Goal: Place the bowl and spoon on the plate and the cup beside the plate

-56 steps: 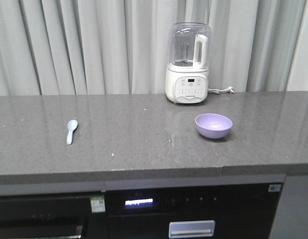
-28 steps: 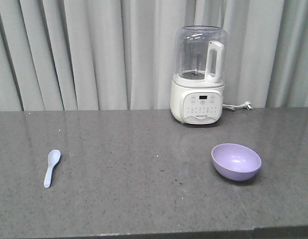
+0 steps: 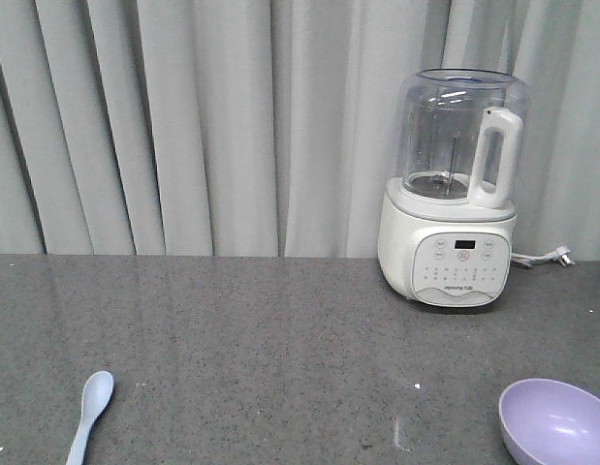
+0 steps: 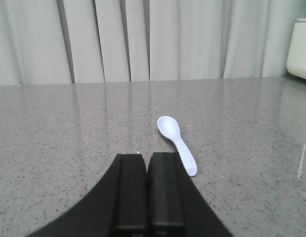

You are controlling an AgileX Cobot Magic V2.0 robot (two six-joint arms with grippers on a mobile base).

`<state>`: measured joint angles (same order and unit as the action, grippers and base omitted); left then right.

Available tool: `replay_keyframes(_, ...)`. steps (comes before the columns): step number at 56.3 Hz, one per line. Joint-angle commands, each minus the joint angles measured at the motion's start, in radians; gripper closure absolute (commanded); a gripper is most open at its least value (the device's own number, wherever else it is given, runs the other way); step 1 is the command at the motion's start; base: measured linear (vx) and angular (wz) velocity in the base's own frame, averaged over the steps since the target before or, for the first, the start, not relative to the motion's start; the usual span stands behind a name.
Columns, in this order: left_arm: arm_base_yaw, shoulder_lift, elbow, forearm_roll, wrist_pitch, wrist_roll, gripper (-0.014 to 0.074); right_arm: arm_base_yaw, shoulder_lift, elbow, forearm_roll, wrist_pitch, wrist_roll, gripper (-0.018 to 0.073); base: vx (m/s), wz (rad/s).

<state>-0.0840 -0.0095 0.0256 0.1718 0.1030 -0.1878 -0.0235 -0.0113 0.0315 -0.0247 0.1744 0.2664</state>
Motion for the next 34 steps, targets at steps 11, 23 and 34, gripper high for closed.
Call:
replay_keyframes(11, 0.000, -0.008, -0.024, -0.006, -0.083, -0.001, 0.0600, -0.008, -0.005, 0.003, -0.012, -0.082, -0.003, 0.0568, 0.17, 0.03)
replay_keyframes(23, 0.000, -0.008, -0.024, -0.006, -0.083, -0.001, 0.0600, -0.008, -0.005, 0.003, -0.012, -0.082, -0.003, 0.0568, 0.07, 0.02)
replay_keyframes(34, 0.000, -0.008, -0.024, -0.006, -0.083, -0.001, 0.0600, -0.008, -0.005, 0.003, -0.012, -0.082, -0.003, 0.0568, 0.02, 0.00)
